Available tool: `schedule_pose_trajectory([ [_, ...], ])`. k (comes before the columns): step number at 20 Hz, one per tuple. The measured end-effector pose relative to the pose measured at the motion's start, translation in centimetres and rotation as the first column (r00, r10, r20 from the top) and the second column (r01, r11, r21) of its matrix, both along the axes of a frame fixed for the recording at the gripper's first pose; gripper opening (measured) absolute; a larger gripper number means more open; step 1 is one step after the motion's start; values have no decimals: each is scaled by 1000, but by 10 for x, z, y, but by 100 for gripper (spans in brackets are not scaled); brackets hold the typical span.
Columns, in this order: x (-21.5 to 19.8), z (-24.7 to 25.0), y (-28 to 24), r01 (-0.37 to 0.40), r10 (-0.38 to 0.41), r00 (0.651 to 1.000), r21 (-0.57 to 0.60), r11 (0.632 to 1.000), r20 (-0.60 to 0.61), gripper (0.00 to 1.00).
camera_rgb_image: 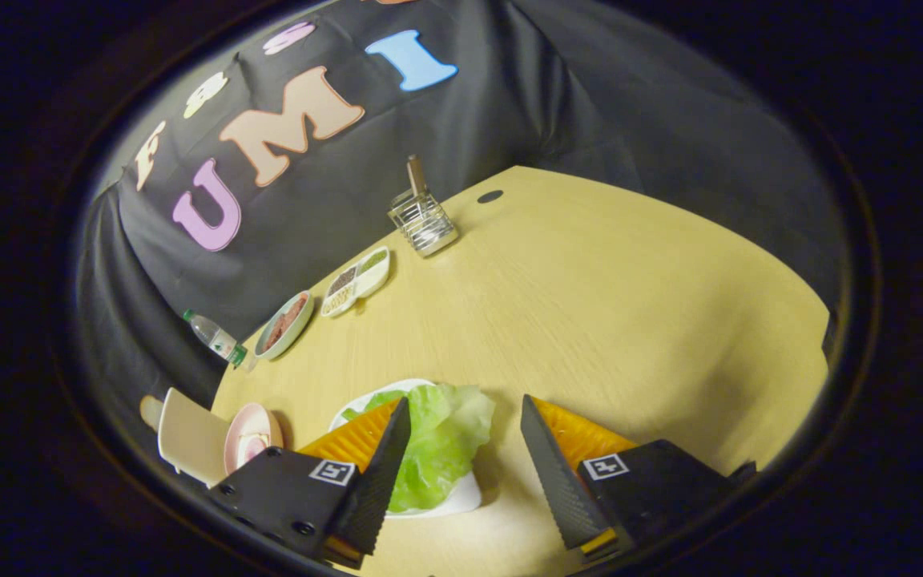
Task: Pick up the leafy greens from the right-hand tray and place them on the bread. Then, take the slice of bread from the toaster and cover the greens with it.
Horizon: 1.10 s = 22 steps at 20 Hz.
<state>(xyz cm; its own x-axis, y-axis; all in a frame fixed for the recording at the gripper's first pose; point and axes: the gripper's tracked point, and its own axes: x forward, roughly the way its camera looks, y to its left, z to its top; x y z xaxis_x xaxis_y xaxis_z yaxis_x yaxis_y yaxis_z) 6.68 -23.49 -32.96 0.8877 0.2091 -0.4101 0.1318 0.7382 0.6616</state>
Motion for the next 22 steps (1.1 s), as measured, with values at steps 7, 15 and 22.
schedule_pose_trajectory([
  [7,8,-9,6,-39,39,999,15,999,-4,40],
  [15,12,-2,19,-83,80,996,102,991,39,19],
  [22,4,24,21,-76,66,996,148,986,67,5],
])
